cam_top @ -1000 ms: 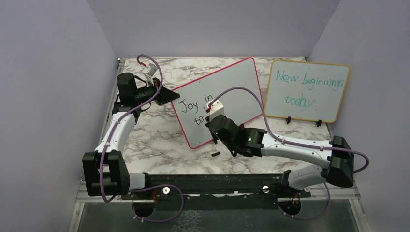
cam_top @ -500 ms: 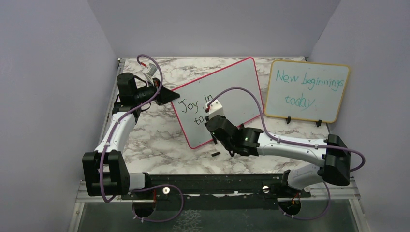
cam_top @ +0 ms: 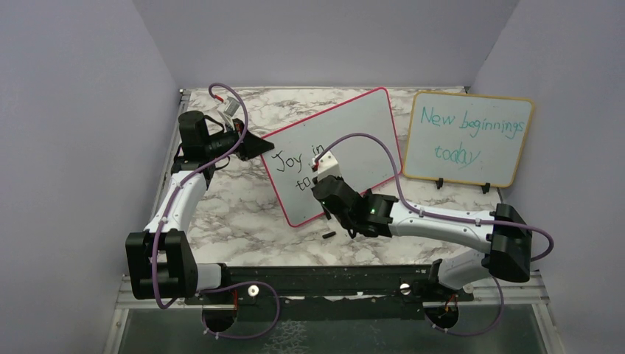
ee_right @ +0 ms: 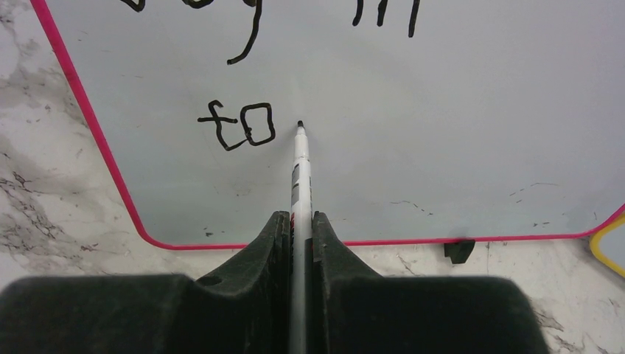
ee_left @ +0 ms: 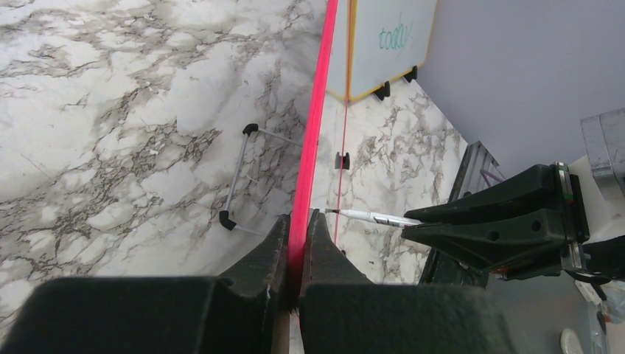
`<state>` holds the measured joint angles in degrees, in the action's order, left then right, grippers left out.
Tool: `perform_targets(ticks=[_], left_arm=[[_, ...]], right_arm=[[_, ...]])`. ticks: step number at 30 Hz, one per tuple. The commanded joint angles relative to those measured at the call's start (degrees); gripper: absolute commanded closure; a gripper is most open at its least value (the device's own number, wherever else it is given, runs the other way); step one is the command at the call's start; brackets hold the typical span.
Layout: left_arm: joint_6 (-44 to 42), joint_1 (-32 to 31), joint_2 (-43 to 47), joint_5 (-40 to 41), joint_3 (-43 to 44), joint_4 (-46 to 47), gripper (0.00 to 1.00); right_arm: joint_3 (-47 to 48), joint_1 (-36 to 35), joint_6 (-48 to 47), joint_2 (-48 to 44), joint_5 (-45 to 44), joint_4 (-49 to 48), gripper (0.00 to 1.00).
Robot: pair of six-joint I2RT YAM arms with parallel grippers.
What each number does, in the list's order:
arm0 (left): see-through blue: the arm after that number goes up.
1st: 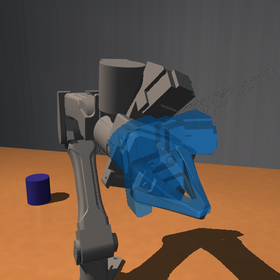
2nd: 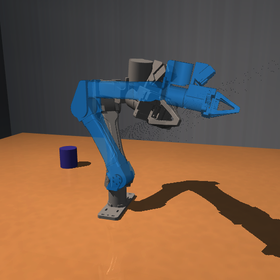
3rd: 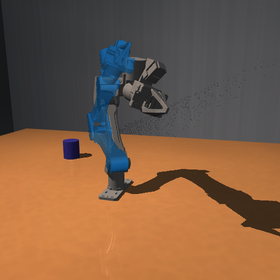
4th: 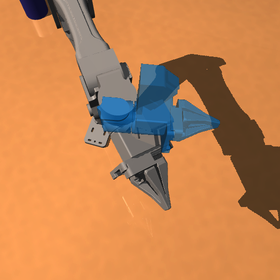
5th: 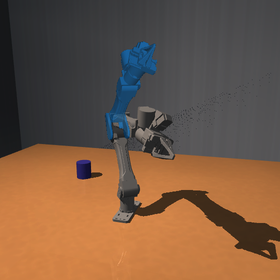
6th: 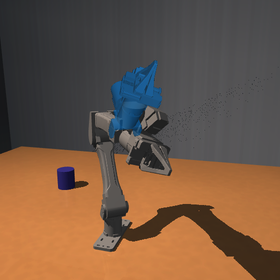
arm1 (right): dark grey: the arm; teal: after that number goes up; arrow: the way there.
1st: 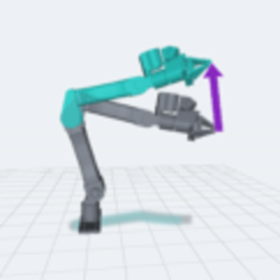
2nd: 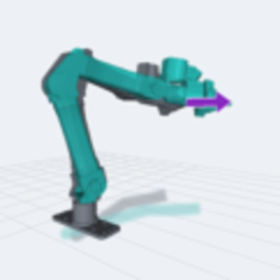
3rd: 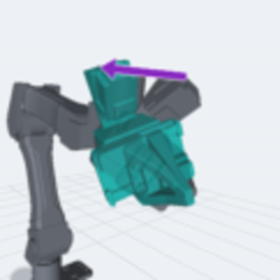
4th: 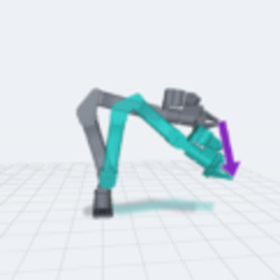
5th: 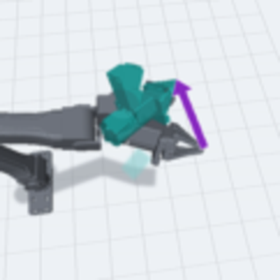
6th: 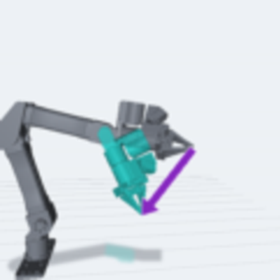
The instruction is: Write a sentence on the whiteboard
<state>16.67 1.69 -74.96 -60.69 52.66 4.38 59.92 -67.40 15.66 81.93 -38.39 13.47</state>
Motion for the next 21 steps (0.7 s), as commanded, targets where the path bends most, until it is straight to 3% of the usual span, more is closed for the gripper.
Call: perform_targets(ticks=[1,21], left_arm=[[-6.3,-0.6,-1.5,7.0,-0.9,-4.3,1.00],[-6.3,-0.6,-1.4,7.0,-1.0,-4.3,1.00]], right_arm=[[0.9,0.3,1.0,1.0,-2.5,-0.6,1.00],[0.9,0.5,-0.3,0.1,-1.7,-4.2,1.00]])
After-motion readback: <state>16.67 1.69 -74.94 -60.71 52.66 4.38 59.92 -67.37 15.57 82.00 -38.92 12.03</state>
